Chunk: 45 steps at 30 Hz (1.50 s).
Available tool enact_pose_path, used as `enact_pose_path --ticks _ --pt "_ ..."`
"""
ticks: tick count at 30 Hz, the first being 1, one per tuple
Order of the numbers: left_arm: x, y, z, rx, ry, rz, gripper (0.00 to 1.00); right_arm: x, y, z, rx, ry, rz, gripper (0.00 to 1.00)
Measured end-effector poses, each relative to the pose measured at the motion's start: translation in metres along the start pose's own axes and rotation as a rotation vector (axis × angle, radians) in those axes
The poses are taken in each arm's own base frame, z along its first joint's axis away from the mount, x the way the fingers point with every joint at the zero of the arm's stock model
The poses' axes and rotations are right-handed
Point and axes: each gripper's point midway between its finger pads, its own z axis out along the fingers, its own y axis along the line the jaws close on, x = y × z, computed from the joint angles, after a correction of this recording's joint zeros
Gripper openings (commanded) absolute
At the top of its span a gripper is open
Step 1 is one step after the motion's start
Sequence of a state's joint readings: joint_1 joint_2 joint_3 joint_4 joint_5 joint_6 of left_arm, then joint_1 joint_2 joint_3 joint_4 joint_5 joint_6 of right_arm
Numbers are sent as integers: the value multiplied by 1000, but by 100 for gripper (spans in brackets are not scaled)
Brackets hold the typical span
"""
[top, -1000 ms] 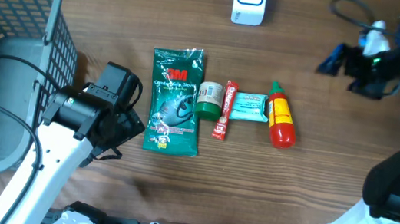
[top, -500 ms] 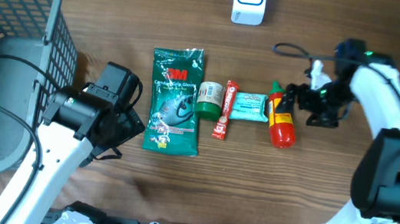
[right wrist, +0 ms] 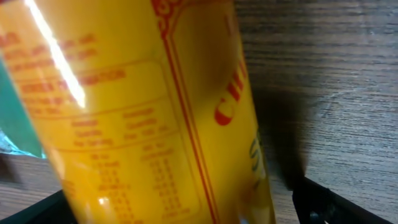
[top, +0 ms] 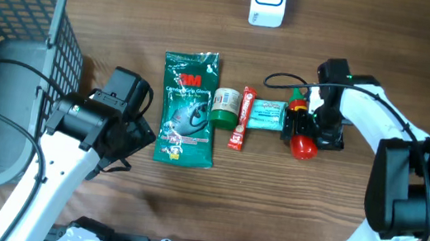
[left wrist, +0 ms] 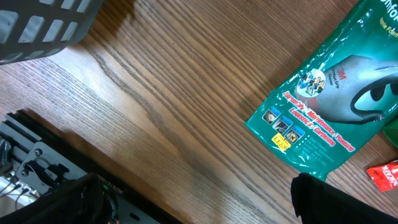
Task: Scan the item barcode
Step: 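Move the right gripper back and grasp the red chili sauce bottle, then lift the sauce bottle and carry it to the scanner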
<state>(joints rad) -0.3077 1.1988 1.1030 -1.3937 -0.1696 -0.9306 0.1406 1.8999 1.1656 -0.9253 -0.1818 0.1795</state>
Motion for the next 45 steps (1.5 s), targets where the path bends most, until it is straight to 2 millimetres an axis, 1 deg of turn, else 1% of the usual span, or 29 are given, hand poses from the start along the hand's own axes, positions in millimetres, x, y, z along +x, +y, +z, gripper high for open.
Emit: enact_pose_path --ticks 1,4,6,8,11,12,14,18,21,23,27,28,30,33,34,37,40,42,45 --pt "0 0 0 0 1 0 100 0 0 0 -1 -6 0 100" --pt "0 0 0 0 1 0 100 2 -2 1 4 -17 -1 80" --pt "0 0 0 0 0 0 100 3 -3 2 12 -15 -3 72" --pt "0 0 0 0 0 0 100 4 -6 3 19 -11 8 65" --pt "0 0 0 0 0 0 100 6 -6 3 21 -7 9 62" --pt "0 0 0 0 0 0 100 6 -6 3 21 -5 9 60" --pt "0 0 0 0 0 0 100 8 -4 3 10 3 3 52" --pt "0 0 0 0 0 0 100 19 11 1 -79 63 -41 46" --pt "0 0 0 0 1 0 100 27 29 -10 -181 108 -103 46" --pt "0 0 0 0 1 0 100 26 41 -23 -258 105 -157 46" --pt "0 0 0 0 1 0 100 22 67 -55 -425 27 -259 45" --pt "0 0 0 0 0 0 100 24 79 -73 -506 -10 -308 45" --pt "0 0 0 0 0 0 100 31 95 -97 -615 -59 -375 42" --pt "0 0 0 0 0 0 100 44 116 -131 -758 -113 -444 41" --pt "0 0 0 0 1 0 100 48 121 -139 -794 -123 -456 40" --pt "0 0 0 0 1 0 100 59 130 -154 -880 -114 -459 41" --pt "0 0 0 0 0 0 100 68 137 -164 -957 -97 -456 43" --pt "0 0 0 0 1 0 100 71 141 -172 -1010 -99 -458 43" --pt "0 0 0 0 0 0 100 74 150 -190 -1107 -135 -477 43"
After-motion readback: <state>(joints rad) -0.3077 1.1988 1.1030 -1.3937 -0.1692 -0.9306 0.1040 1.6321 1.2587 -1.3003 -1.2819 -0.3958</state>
